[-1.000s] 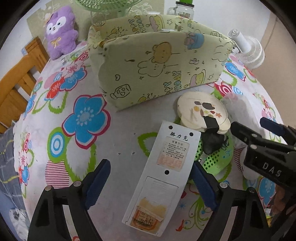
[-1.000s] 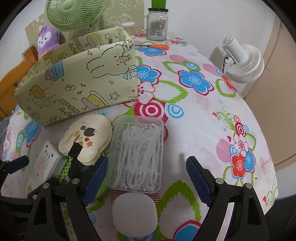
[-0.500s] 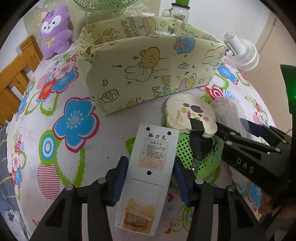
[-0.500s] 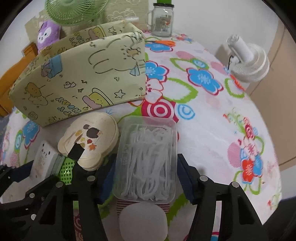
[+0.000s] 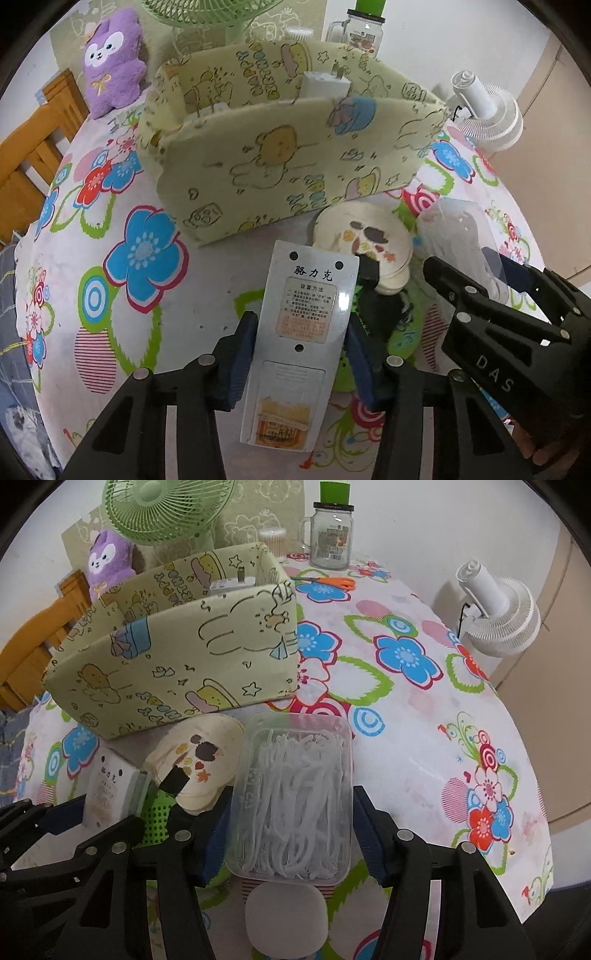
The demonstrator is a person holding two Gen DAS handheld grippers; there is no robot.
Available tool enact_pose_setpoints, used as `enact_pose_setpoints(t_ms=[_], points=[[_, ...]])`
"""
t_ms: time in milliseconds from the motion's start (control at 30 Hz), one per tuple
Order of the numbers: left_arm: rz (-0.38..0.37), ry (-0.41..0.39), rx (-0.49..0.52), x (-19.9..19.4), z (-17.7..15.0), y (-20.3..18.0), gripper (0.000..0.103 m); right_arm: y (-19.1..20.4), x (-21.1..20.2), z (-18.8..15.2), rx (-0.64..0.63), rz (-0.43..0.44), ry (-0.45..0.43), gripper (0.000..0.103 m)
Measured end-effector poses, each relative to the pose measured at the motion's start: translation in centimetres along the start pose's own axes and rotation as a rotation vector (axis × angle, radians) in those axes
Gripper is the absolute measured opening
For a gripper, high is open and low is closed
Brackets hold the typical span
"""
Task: Organize rigid objects
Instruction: 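Grasp the white product card with the left tool while the right grasps the floss box, then lift the card and floss box and carry both over the fabric box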
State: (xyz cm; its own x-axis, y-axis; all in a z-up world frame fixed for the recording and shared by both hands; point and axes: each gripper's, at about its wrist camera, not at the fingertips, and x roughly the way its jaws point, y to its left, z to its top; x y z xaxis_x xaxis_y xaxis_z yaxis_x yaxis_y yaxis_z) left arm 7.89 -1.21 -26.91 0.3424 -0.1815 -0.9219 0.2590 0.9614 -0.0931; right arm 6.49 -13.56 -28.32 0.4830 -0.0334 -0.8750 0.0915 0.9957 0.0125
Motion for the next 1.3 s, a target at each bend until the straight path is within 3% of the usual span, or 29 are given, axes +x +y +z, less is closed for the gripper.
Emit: enact_pose_setpoints(t_ms=[1300], points=[[0.063, -0.136, -0.061, -7.4, 3.4, -2.3, 0.046, -1.5, -6.7, 4.8, -0.063, 0.048, -0.127, 0.063]])
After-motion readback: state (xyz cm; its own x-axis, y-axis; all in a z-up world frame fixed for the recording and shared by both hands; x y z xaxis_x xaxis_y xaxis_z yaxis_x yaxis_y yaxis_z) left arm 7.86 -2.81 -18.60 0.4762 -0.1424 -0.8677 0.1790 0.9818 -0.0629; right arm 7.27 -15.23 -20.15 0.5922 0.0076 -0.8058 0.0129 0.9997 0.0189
